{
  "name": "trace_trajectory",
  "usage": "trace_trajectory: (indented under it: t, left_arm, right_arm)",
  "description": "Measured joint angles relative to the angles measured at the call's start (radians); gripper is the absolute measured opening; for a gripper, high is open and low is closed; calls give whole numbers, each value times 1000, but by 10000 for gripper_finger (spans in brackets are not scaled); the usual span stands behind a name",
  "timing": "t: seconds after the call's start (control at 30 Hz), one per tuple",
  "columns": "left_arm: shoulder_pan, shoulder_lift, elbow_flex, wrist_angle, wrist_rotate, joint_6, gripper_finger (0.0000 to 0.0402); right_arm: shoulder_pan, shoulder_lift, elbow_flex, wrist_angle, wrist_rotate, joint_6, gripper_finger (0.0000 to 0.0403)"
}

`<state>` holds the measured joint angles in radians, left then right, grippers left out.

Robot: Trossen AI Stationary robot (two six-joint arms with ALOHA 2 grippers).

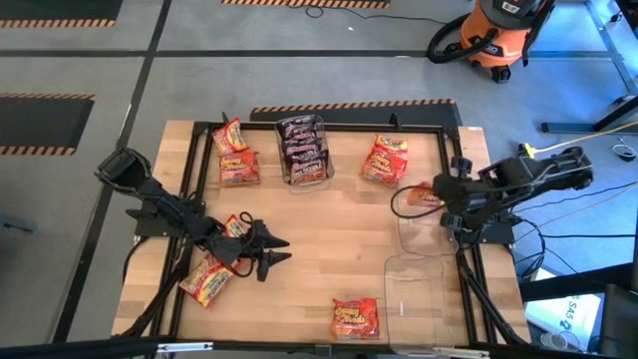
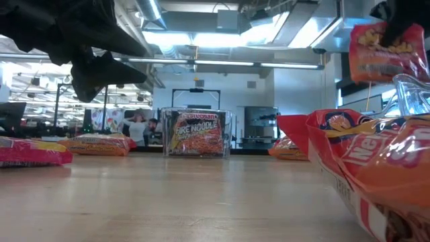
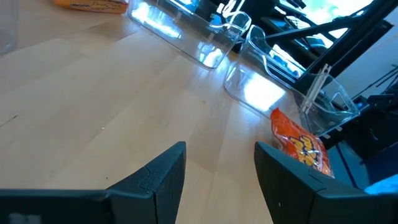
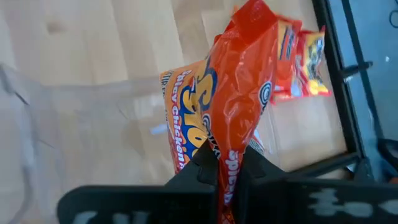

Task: Sort Maruchan noodles
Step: Put the orange noodle pack into the middle transparent bin

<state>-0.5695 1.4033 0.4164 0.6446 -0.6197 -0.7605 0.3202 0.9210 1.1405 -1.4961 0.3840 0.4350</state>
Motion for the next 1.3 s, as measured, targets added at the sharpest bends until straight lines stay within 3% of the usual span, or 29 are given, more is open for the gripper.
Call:
trace_trajectory:
  t: [0.17, 0.43, 0.63, 1.0, 1.3]
  left_arm:
    - [17, 0, 0, 0, 0, -18, 186]
    - [27, 0, 0, 0, 6, -19, 185]
    - [28, 0, 0, 0, 6, -18, 186]
    - [20, 0, 0, 0, 8, -22, 186]
    - [20, 0, 0, -1, 8, -16, 186]
  right_arm:
    - [0, -4, -102, 23, 40, -93, 2]
    - [-10, 0, -227, 132, 95, -112, 2]
    - [-145, -1, -272, 238, 94, -181, 2]
    - [-464, 1, -388, 413, -81, -417, 2]
    - [-565, 24, -385, 428, -167, -441, 3]
